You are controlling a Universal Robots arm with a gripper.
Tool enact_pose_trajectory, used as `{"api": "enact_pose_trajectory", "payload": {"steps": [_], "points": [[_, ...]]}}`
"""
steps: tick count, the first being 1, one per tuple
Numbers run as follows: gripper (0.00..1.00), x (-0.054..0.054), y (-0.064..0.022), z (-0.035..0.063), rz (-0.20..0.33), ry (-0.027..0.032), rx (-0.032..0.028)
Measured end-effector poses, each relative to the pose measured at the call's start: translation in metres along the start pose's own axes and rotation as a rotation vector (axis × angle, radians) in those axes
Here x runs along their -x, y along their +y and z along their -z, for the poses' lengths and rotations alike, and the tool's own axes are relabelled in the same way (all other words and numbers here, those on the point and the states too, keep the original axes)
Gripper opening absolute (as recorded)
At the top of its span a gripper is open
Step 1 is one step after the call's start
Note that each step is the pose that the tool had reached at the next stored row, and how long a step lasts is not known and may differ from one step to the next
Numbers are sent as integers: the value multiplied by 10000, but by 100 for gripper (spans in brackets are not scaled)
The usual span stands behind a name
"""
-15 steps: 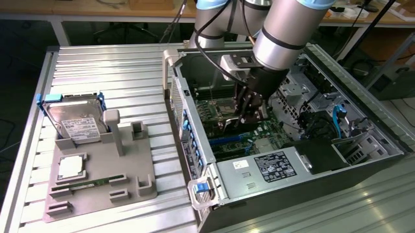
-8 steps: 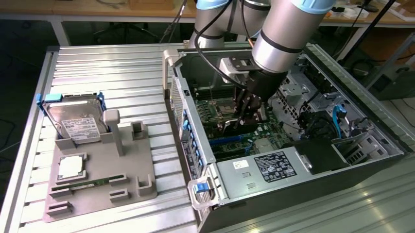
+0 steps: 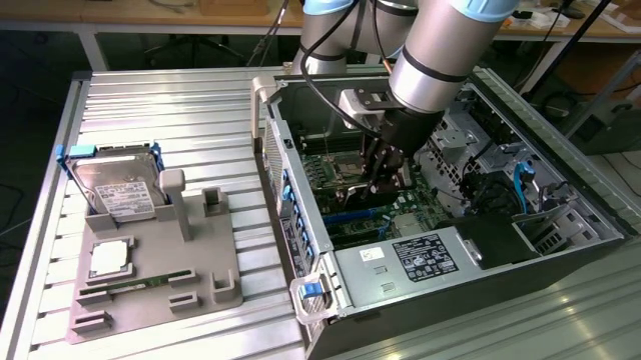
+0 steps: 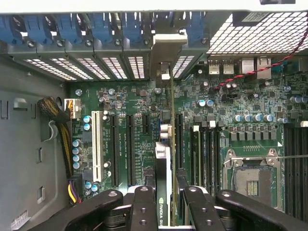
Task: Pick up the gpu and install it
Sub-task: 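Insert the gpu into the slot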
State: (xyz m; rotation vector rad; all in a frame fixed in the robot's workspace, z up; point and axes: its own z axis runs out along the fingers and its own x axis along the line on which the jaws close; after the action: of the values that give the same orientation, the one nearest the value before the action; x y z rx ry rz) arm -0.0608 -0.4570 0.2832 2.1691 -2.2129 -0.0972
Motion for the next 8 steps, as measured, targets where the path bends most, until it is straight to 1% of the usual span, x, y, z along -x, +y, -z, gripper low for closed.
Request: {"api": "enact_pose_trajectory", "payload": {"steps": [8], "points": [[27,-11,3,-20,-1,1,1]]}}
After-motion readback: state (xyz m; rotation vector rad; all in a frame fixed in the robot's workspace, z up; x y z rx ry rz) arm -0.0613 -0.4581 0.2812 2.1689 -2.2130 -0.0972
